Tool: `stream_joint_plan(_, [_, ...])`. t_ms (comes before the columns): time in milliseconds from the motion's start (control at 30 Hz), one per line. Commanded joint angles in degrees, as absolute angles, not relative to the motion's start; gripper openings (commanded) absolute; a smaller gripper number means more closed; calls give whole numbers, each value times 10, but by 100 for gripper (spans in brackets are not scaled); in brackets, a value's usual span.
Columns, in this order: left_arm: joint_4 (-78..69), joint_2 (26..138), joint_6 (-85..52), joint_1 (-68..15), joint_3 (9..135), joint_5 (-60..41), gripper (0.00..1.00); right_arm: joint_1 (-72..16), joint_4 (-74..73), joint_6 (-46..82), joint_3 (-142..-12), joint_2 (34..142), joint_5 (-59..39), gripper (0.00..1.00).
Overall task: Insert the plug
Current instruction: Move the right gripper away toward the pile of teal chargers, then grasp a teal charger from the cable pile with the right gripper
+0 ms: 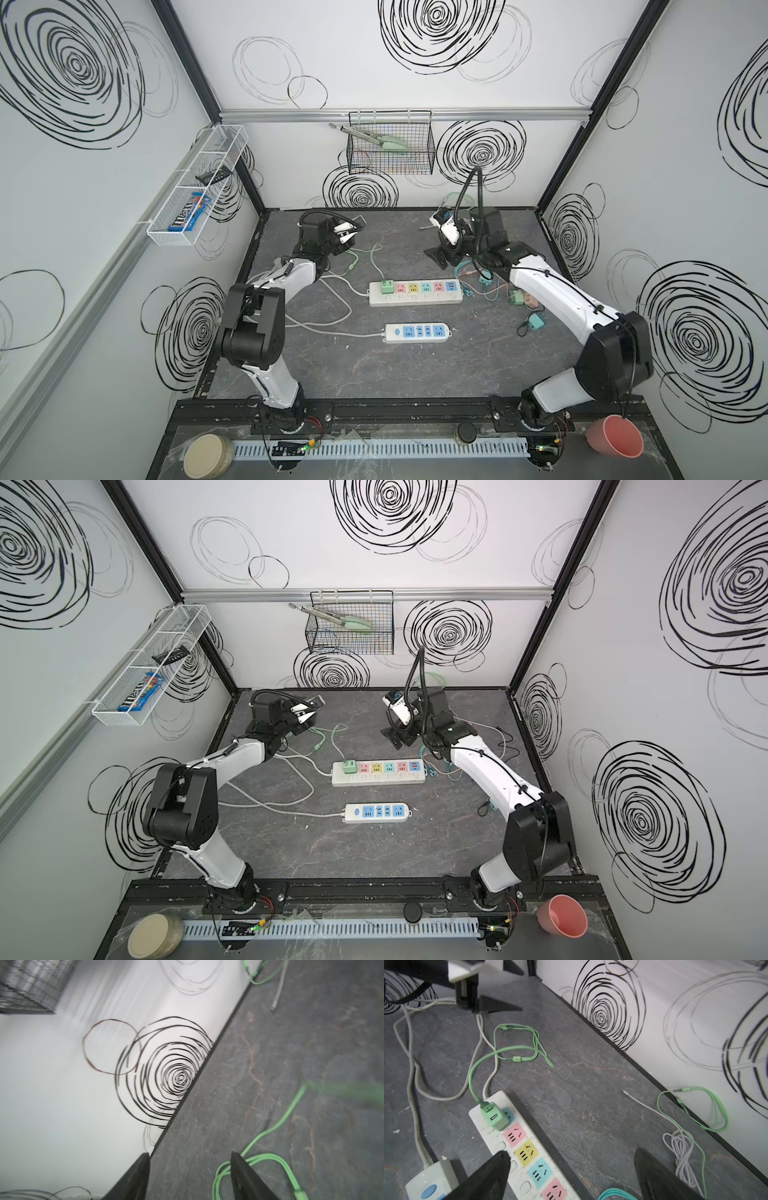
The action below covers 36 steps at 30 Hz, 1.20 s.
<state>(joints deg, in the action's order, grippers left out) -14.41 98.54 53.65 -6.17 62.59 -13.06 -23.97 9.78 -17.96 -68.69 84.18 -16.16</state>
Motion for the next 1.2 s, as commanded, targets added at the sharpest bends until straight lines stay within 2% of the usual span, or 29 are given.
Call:
stream_joint_plan(0, [33,947,583,-47,645,-152,75,-222,-56,-100,-649,806,-162,97])
stream_joint_plan(100, [51,920,576,-41,621,-122,84,-211,-85,-57,-633,797,-93,97])
stream_joint_plan(200, [-2,883,535,-37,578,-101,98,-193,-54,-17,-654,809,-62,97])
stream_joint_plan(333, [-133,823,413,-37,521,-122,96,-163,-40,51,-657,823,-55,97])
stream_joint_plan(467, [-252,800,222,-39,510,-81,96,-136,-24,140,-633,826,-29,97])
stream_joint_plan(667, [-283,797,59,-52,538,-72,96,-76,52,227,-575,816,-72,97])
stream_joint_plan(800, [-279,794,42,-83,541,45,96,-48,56,270,-522,805,-70,97])
stream_joint_plan(933, [-262,790,12,-99,536,77,96,-32,52,272,-503,815,-65,99])
stream_joint_plan(1033, [-228,781,-58,-120,526,154,96,-24,78,282,-521,836,-57,99])
stream_joint_plan(1167, [-202,763,-114,-149,499,200,96,-16,74,298,-524,864,-58,99])
